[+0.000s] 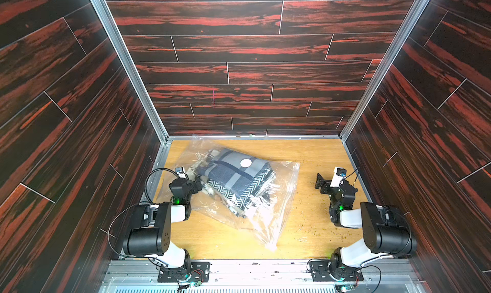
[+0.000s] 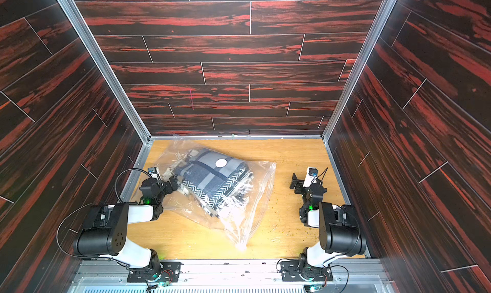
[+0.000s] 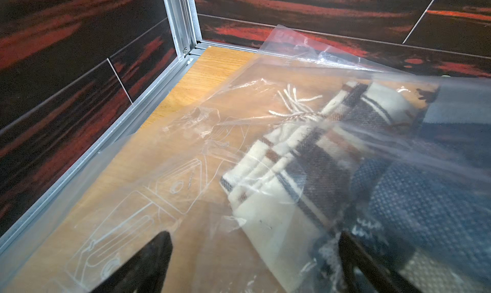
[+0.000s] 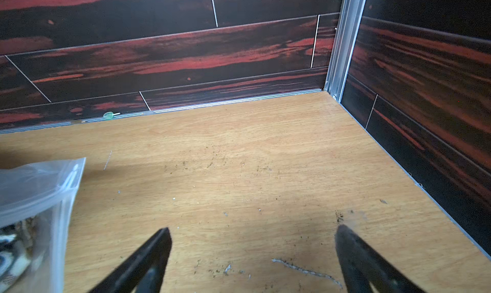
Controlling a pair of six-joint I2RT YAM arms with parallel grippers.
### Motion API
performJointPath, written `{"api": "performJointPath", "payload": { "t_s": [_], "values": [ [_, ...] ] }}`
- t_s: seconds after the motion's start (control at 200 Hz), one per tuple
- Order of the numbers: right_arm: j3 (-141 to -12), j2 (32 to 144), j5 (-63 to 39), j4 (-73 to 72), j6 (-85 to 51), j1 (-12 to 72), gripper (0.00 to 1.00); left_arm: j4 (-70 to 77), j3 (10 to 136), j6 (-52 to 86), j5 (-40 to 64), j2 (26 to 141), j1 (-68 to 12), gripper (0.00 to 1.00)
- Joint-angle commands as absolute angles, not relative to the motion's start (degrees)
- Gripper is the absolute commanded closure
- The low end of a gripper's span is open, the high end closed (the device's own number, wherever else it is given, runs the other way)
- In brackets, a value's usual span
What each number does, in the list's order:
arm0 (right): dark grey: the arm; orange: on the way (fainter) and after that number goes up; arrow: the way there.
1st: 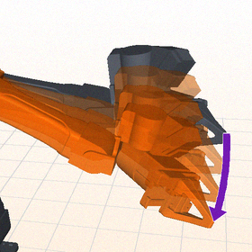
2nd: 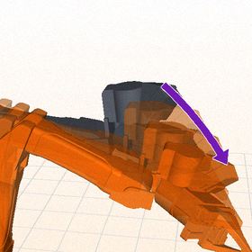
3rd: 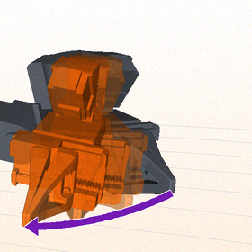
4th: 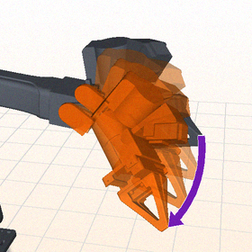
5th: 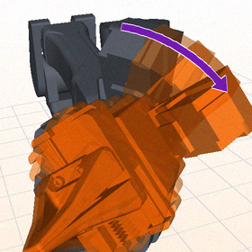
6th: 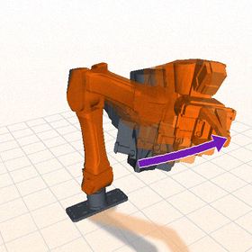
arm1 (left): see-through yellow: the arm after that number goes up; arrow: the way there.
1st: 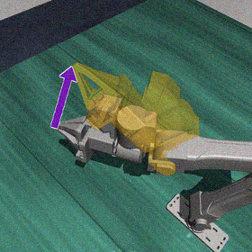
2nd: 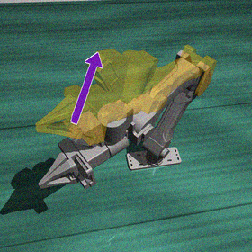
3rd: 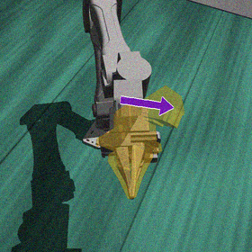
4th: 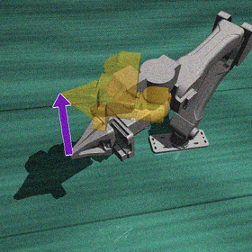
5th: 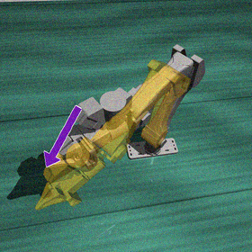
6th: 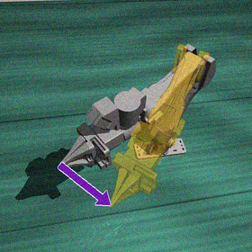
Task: Take the scarf out of the vacuum bag
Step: Open the vacuum bag at the center of the board.
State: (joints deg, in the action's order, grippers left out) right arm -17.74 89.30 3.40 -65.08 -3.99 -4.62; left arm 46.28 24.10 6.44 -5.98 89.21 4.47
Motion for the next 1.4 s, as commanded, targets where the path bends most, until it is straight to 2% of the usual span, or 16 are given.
{"api": "performJointPath", "payload": {
  "t_s": [0.0,0.12,0.321,0.441,0.681,0.892,1.042,1.268,1.398],
  "values": [
    [-17.75,89.56,2.81,-65.26,-3.84,-4.63,0.02,46.31,24.44,5.87,-5.71,88.15,4.31,0.0],
    [-17.88,89.56,2.88,-64.94,-3.87,-4.63,0.02,43.55,25.91,6.81,-8.31,86.91,4.3,0.0],
    [-16.96,86.86,4.11,-64.76,-2.9,-3.77,0.02,20.74,35.65,9.32,-11.67,80.81,4.26,0.0],
    [-17.18,83.97,5.8,-61.91,-3.25,-3.52,0.02,18.42,35.76,13.96,-11.29,75.84,4.3,0.0],
    [-16.1,75.8,16.75,-58.55,-0.68,1.56,0.01,8.81,38.26,21.07,-8.11,63.43,4.16,0.0],
    [-25.81,65.41,23.69,-35.09,-3.34,7.05,0.02,-0.25,42.32,23.62,-3.87,53.91,0.66,0.0],
    [-38.68,62.87,31.04,-9.33,-14.39,9.43,0.01,-5.96,45.5,24.55,-0.53,49.59,-3.51,0.0],
    [-50.69,61.23,22.91,14.08,-22.3,9.77,0.01,-14.4,52.59,24.7,-0.33,51.26,-15.38,0.0],
    [-54.08,61.2,19.48,23.27,-23.2,9.84,0.01,-17.87,55.06,26.74,-8.17,52.57,-23.51,0.0]
  ]
}}
